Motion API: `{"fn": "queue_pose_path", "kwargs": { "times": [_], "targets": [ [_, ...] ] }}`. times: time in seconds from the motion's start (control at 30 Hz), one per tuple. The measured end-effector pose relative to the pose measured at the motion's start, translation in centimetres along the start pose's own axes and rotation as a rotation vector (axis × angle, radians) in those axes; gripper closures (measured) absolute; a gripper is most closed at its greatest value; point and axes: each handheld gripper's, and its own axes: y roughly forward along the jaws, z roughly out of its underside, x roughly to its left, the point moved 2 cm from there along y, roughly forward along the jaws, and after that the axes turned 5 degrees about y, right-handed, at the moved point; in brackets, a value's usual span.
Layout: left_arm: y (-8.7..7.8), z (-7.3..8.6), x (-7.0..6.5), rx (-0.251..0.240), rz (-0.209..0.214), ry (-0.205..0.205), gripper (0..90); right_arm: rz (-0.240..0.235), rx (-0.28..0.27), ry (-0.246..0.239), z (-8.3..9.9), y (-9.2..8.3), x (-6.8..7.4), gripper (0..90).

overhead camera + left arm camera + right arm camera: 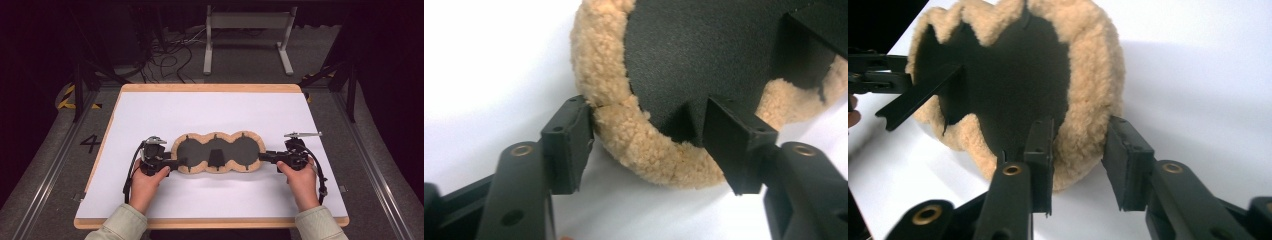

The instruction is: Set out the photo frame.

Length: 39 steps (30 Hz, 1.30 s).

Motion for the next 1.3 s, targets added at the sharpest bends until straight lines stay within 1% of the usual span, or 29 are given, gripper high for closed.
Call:
{"fn": "queue_pose_path", "kwargs": {
  "times": [0.03, 0.07, 0.1, 0.17, 0.2, 0.27, 0.3, 0.4, 0.43, 0.5, 0.57, 0.6, 0.63, 0.67, 0.8, 0.87, 0.9, 0.93, 0.97, 1.0, 1.07, 1.1, 1.17, 1.2, 1.3],
  "targets": [
    [-0.2, 0.0, -0.1, -0.009, -0.012, 0.003, 40.9, 0.004, -0.004, 0.002, 0.0, 0.0, 0.0, 67.9],
    [-0.2, 0.0, -0.1, -0.009, -0.012, 0.003, 43.3, 0.004, -0.004, 0.002, 0.0, 0.0, 0.0, 67.9],
    [-0.2, 0.0, -0.2, -0.014, -0.034, 0.015, 44.9, 0.004, -0.019, 0.008, 0.0, -0.1, 0.0, 70.0],
    [-0.4, -0.1, -0.7, -0.027, -0.082, 0.045, 47.6, 0.008, -0.033, 0.016, 0.1, -0.1, -0.1, 71.4],
    [-0.4, -0.1, -0.7, -0.027, -0.082, 0.045, 48.9, 0.016, -0.038, 0.012, 0.1, -0.2, -0.1, 72.0],
    [-0.8, -0.1, -0.9, -0.047, -0.089, 0.048, 51.2, 0.021, -0.053, 0.006, 0.1, -0.4, -0.1, 73.8],
    [-0.8, -0.1, -1.0, -0.059, -0.082, 0.044, 52.2, 0.021, -0.062, 0.001, 0.0, -0.5, 0.0, 74.5],
    [-1.0, -0.2, -1.0, -0.07, -0.09, 0.053, 54.7, 0.048, -0.08, -0.038, -0.1, -0.8, 0.4, 75.4],
    [-1.1, -0.2, -1.1, -0.076, -0.094, 0.049, 54.7, 0.048, -0.08, -0.038, -0.1, -0.8, 0.4, 75.4],
    [-1.2, -0.2, -1.1, -0.088, -0.103, 0.052, 57.4, 0.068, -0.081, -0.062, -0.1, -0.9, 0.6, 75.6],
    [-1.4, -0.2, -1.1, -0.096, -0.106, 0.057, 59.8, 0.08, -0.08, -0.075, -0.1, -0.9, 0.7, 75.8],
    [-1.4, -0.2, -1.1, -0.099, -0.105, 0.056, 62.6, 0.09, -0.08, -0.088, -0.1, -0.8, 0.7, 76.1],
    [-1.5, -0.2, -1.1, -0.105, -0.114, 0.06, 62.6, 0.09, -0.08, -0.088, -0.1, -0.8, 0.7, 76.1],
    [-1.6, -0.2, -1.1, -0.108, -0.117, 0.067, 67.0, 0.11, -0.085, -0.098, -0.1, -0.8, 0.8, 76.2],
    [-1.5, -0.2, -1.0, -0.109, -0.118, 0.07, 68.4, 0.121, -0.089, -0.107, 0.0, -0.7, 0.9, 76.2],
    [-1.5, -0.2, -1.1, -0.113, -0.121, 0.08, 69.0, 0.128, -0.09, -0.117, 0.0, -0.7, 0.9, 76.2],
    [-1.5, -0.2, -1.1, -0.114, -0.121, 0.084, 69.3, 0.137, -0.088, -0.129, 0.0, -0.6, 0.9, 76.1],
    [-1.6, -0.1, -1.3, -0.114, -0.132, 0.106, 70.0, 0.159, -0.082, -0.15, 0.2, -0.5, 0.9, 76.2],
    [-1.6, -0.1, -1.3, -0.113, -0.137, 0.123, 70.1, 0.165, -0.077, -0.159, 0.3, -0.5, 0.8, 76.3],
    [-1.6, -0.1, -1.3, -0.113, -0.137, 0.123, 70.3, 0.167, -0.071, -0.163, 0.4, -0.4, 0.7, 76.3],
    [-1.7, -0.1, -1.5, -0.111, -0.135, 0.137, 70.4, 0.168, -0.069, -0.168, 0.5, -0.4, 0.7, 76.3],
    [-1.7, 0.0, -1.6, -0.11, -0.143, 0.139, 70.6, 0.171, -0.068, -0.173, 0.6, -0.4, 0.6, 76.3],
    [-1.8, 0.1, -1.8, -0.11, -0.137, 0.147, 70.6, 0.18, -0.067, -0.194, 0.8, -0.5, 0.8, 76.3],
    [-1.9, 0.2, -1.8, -0.107, -0.143, 0.16, 70.8, 0.183, -0.066, -0.198, 0.9, -0.5, 0.8, 76.3],
    [-2.2, 0.4, -1.8, -0.101, -0.138, 0.176, 70.9, 0.187, -0.067, -0.21, 1.0, -0.6, 0.9, 76.4]
  ]
}}
